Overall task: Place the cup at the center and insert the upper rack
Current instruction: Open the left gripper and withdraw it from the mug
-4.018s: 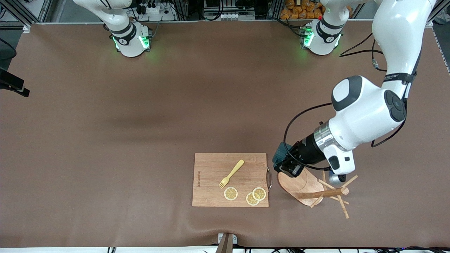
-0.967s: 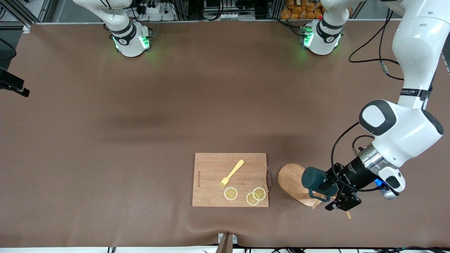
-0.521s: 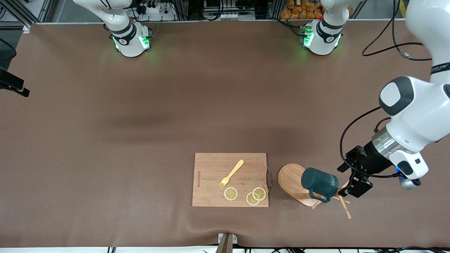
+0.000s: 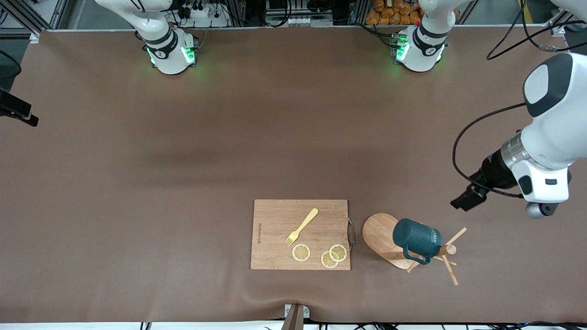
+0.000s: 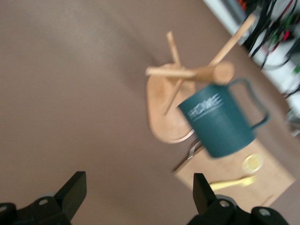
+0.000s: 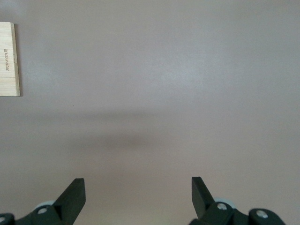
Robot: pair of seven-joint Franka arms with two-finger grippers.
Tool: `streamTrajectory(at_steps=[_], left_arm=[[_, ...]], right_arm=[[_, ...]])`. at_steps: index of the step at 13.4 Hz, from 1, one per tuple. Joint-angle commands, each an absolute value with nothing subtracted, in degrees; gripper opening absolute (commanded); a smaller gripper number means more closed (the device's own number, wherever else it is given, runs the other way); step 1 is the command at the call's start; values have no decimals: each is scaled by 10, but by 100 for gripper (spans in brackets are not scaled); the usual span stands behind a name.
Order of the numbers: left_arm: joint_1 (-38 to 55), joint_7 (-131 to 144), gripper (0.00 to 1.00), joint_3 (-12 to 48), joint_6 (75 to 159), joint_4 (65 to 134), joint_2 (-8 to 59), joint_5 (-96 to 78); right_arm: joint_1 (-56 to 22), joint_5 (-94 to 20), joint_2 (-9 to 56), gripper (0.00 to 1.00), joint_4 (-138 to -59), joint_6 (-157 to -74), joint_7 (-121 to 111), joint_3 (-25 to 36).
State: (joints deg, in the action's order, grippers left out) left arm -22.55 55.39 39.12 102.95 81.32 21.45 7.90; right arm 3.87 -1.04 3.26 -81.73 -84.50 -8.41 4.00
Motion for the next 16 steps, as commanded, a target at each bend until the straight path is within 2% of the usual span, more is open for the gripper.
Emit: streamTrajectory(at_steps=[1, 4, 7, 12, 16], left_arm=[[-226, 454, 100, 368, 984, 831, 175, 80], [-171, 345, 100, 293, 929, 831, 142, 66], [-61, 276, 100, 168, 883, 837, 103, 25], [59, 155, 100, 16, 854, 885, 23, -13], [88, 70, 100, -4, 818, 883, 2, -10]], right_arm=[[47, -14, 34, 100, -809, -838, -91, 35], [47, -14, 34, 100, -809, -838, -91, 35], [47, -13, 34, 100, -809, -838, -91, 35], [47, -14, 34, 100, -809, -838, -91, 35], [47, -13, 34, 100, -809, -838, -91, 35]])
